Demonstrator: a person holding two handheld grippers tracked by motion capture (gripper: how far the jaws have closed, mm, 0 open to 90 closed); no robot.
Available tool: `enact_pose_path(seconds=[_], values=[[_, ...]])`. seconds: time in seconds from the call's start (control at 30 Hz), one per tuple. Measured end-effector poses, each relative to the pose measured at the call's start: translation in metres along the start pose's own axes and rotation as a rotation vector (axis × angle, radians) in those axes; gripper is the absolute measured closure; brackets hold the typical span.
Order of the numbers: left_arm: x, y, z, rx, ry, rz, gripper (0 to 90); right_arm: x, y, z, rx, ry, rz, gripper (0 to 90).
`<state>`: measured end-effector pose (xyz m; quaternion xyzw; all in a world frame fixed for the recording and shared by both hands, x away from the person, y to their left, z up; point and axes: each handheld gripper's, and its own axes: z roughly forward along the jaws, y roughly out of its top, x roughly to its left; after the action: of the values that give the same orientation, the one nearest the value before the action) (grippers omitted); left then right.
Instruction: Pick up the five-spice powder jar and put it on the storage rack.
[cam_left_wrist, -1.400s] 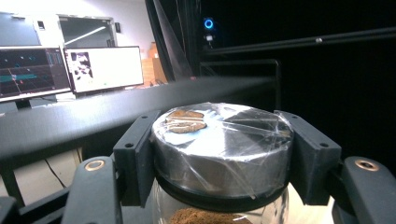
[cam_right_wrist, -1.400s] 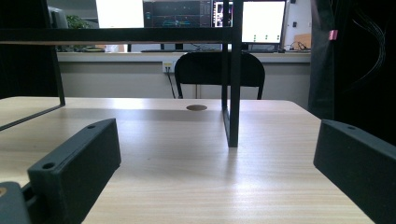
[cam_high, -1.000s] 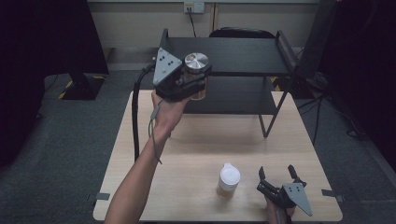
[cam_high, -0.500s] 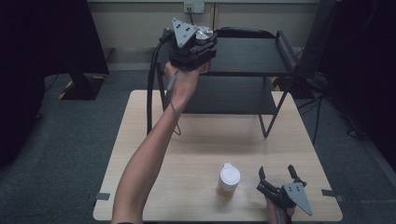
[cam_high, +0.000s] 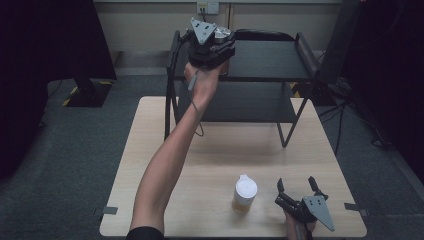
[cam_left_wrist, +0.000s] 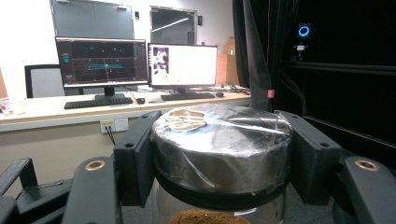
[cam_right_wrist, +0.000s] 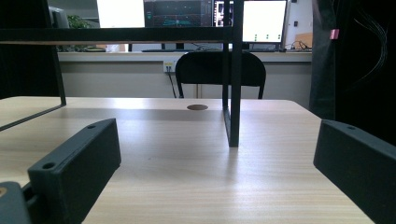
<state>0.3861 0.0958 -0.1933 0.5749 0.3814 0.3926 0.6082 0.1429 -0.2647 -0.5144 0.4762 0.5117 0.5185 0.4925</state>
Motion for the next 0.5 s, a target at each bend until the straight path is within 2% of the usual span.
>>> enact_pose_path(seconds=[0.17, 0.23, 0.27, 0.3, 0.33, 0.37, 0.5], values=[[0.0, 0.001, 0.0, 0.004, 0.0, 0.011, 34.9, 0.0, 0.0, 0.0, -0.001, 0.001, 0.0, 0.0], [-0.001, -0.001, 0.0, 0.0, 0.008, 0.032, 33.3, 0.0, 0.0, 0.0, -0.001, 0.001, 0.0, 0.0], [-0.001, -0.001, 0.0, 0.0, 0.008, 0.032, 22.1, 0.0, 0.0, 0.0, -0.001, 0.001, 0.0, 0.0], [0.0, 0.0, 0.0, 0.002, 0.008, 0.031, 17.9, 0.0, 0.0, 0.0, 0.0, 0.0, 0.0, 0.0], [0.004, 0.0, -0.003, 0.0, -0.008, -0.005, 14.8, 0.0, 0.0, 0.0, -0.001, -0.001, 0.0, 0.0], [0.004, -0.002, -0.006, -0.013, -0.003, -0.015, 9.2, 0.0, 0.0, 0.0, -0.001, -0.001, 0.0, 0.0], [0.002, -0.012, -0.018, -0.061, 0.025, -0.001, 0.3, 0.0, 0.0, 0.0, -0.001, -0.002, 0.0, 0.0]])
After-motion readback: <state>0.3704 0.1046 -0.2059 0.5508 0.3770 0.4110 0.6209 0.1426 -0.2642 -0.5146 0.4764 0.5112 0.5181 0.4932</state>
